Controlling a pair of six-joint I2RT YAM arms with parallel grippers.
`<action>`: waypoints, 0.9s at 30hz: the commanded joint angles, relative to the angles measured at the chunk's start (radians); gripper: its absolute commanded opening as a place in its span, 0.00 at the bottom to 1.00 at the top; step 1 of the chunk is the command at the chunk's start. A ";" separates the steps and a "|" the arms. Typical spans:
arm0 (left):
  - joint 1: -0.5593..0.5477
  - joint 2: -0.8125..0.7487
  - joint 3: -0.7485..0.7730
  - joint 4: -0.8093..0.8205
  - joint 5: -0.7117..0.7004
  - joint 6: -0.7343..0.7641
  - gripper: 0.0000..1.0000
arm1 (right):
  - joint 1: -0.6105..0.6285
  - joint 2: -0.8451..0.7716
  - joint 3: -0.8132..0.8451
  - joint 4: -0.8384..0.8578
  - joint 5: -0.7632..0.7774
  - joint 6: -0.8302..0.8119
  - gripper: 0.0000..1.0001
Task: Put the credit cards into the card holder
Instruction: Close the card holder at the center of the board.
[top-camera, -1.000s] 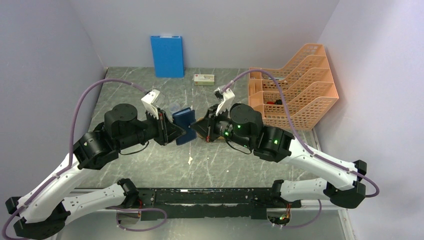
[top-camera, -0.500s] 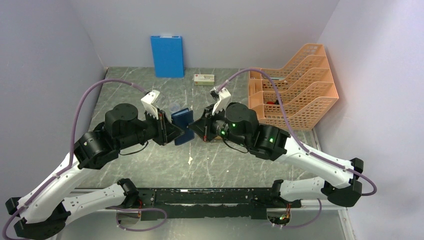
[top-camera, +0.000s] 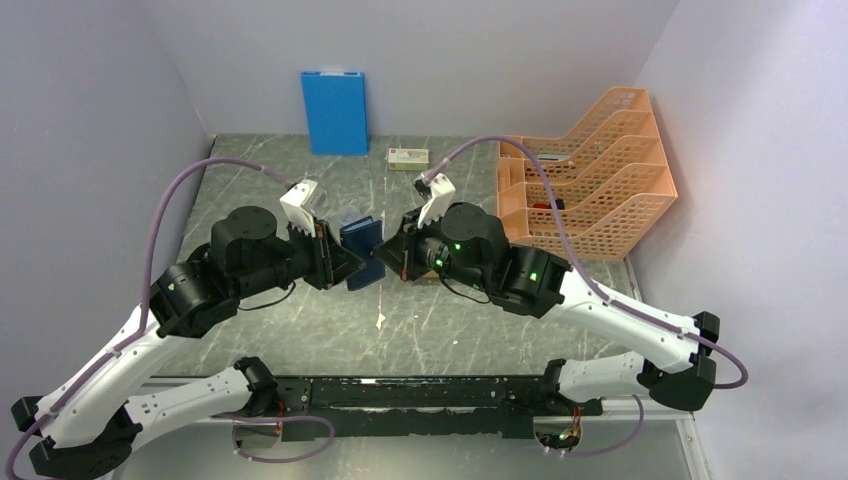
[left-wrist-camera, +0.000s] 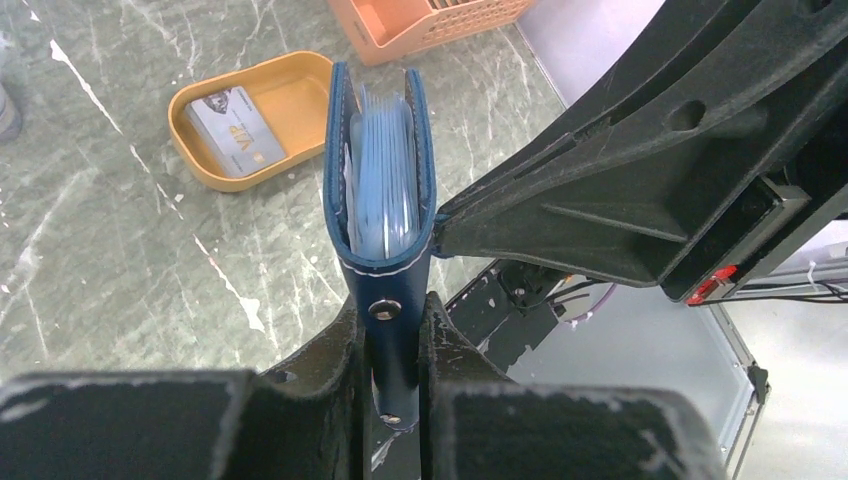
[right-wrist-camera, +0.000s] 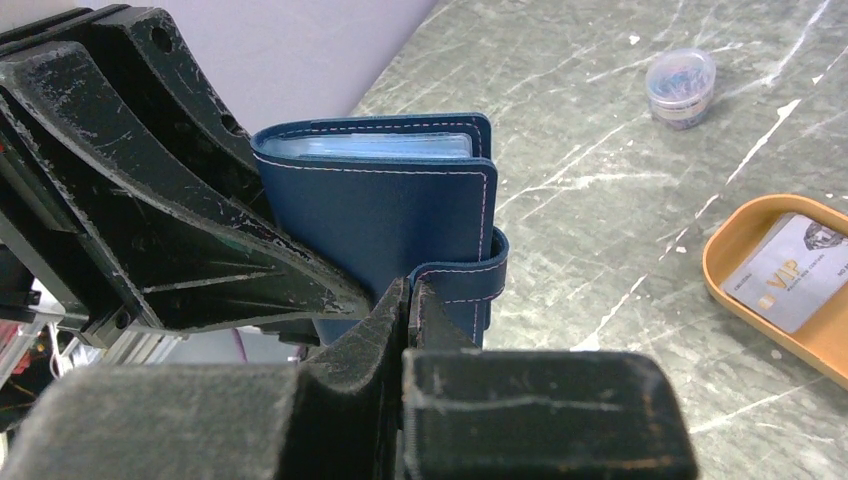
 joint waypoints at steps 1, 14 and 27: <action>-0.025 0.003 -0.004 0.271 0.208 -0.093 0.05 | 0.008 0.068 0.017 0.068 -0.067 0.044 0.00; -0.026 0.005 -0.027 0.370 0.275 -0.144 0.05 | 0.008 0.122 -0.002 0.121 -0.104 0.096 0.00; -0.025 0.007 -0.047 0.452 0.332 -0.184 0.05 | 0.010 0.188 0.009 0.131 -0.139 0.125 0.00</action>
